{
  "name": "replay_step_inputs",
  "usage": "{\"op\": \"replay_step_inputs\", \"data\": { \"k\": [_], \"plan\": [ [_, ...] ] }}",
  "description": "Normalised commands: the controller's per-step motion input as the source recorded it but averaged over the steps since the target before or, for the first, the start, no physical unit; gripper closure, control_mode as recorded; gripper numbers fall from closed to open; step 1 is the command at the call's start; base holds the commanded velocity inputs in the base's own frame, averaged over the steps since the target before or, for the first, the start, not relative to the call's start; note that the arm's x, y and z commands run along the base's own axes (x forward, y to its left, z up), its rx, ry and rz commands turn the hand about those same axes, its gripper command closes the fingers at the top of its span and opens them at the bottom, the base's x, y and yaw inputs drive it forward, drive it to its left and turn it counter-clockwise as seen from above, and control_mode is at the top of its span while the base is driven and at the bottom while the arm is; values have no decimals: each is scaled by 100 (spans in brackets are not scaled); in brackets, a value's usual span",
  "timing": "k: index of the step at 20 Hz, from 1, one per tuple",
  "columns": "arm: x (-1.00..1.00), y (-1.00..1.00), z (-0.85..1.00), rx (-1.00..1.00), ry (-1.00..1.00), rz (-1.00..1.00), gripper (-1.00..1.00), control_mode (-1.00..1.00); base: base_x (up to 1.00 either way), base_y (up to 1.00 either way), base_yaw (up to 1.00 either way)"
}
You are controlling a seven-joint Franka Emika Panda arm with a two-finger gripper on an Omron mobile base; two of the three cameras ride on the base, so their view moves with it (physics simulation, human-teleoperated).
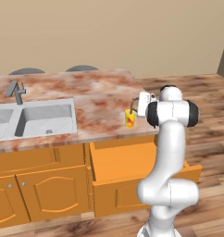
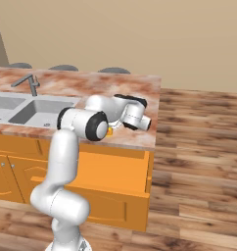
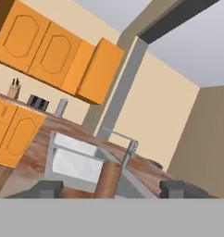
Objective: Pick up the straw from the left drawer and put it inside the smoothie cup.
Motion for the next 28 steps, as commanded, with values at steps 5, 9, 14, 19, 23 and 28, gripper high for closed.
{"op": "replay_step_inputs", "data": {
  "k": [5,9,14,19,23,28],
  "plan": [
    [-20,0,29,0,-7,1,-100,-100,0,0,0],
    [-20,2,43,-1,-4,0,-100,-100,0,0,0],
    [-71,0,36,-4,-9,0,-100,-100,0,0,0],
    [-100,9,41,-7,-22,1,-100,-100,0,0,0],
    [-100,36,47,-12,-29,2,-100,-100,0,0,0],
    [-95,55,59,-14,-31,2,-100,-100,0,0,0]
  ]
}}
